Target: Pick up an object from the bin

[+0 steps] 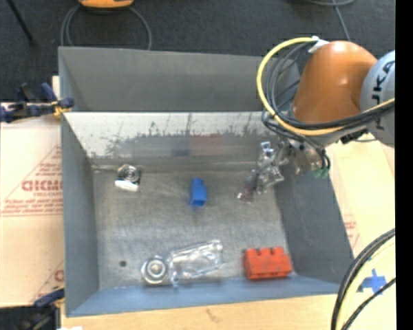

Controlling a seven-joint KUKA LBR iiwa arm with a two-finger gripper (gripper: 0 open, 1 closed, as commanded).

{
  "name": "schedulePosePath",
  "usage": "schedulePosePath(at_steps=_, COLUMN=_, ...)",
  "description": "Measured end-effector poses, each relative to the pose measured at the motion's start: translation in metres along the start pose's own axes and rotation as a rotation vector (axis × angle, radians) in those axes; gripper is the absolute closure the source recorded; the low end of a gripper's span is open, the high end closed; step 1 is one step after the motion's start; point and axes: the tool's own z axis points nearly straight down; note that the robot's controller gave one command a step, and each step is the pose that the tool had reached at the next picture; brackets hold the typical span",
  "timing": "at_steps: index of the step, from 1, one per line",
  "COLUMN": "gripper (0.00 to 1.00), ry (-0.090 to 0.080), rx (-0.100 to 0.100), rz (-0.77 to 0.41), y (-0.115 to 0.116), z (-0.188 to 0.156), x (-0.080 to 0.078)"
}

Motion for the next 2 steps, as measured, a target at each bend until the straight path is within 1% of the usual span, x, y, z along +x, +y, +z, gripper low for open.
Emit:
schedulePosePath(at_steps=1, gripper=1.0, ry=0.006, rx=-0.003, rz=-0.136, y=-0.011, z=0.01, x=-0.039)
schedulePosePath(at_steps=2, gripper=1.0, ry=-0.002, rx=0.001, rz=-0.16, y=-0.02, z=-0.234, x=-0.034)
